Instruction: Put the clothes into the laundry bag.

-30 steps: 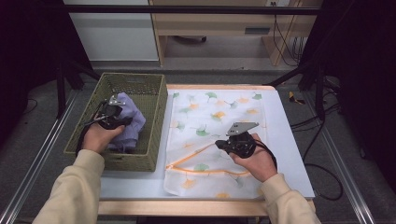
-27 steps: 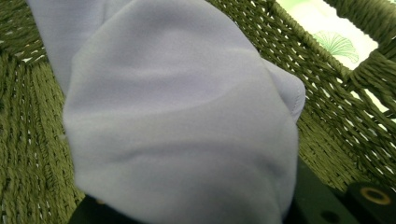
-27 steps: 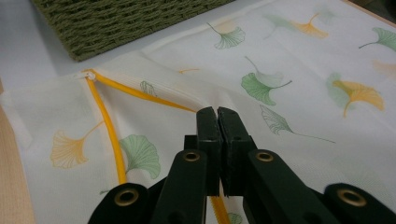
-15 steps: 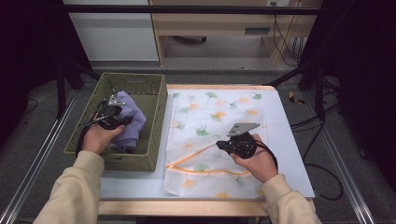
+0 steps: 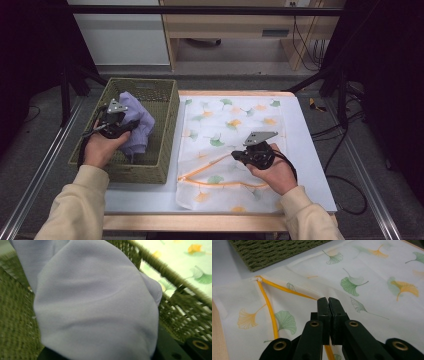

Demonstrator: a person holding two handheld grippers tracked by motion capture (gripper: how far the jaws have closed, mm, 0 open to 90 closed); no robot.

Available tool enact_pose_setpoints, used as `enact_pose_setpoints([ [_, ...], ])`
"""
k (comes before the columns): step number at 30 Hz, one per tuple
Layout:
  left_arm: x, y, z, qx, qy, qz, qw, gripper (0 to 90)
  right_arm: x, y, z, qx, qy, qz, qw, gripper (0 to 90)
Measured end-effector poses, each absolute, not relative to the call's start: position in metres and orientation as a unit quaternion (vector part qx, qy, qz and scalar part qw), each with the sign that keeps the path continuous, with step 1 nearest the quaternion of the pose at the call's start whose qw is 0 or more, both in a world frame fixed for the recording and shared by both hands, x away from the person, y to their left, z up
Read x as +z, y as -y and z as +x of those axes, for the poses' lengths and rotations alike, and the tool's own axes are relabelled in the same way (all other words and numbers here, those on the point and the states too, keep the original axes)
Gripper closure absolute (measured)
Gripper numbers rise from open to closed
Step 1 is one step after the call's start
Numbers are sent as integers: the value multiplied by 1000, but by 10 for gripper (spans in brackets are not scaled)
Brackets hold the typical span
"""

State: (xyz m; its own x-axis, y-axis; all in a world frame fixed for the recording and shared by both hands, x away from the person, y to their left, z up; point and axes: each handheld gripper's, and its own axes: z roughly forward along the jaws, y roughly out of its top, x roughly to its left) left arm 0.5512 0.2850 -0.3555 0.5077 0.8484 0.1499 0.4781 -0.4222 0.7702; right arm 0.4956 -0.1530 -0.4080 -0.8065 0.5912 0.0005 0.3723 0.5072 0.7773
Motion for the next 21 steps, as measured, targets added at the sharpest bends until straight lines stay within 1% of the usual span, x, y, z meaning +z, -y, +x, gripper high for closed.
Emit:
enact_pose_setpoints([
  [7,-324,-276,527,298,-393,779,388,785,-410,153,503,412,-856,288,117,888],
  [17,-273,-248,499,328,-344,771,423,785,-396,149,507,418,-855,283,123,889],
  [21,-263,-242,489,334,-332,769,433,785,-394,150,507,420,-853,285,124,888],
])
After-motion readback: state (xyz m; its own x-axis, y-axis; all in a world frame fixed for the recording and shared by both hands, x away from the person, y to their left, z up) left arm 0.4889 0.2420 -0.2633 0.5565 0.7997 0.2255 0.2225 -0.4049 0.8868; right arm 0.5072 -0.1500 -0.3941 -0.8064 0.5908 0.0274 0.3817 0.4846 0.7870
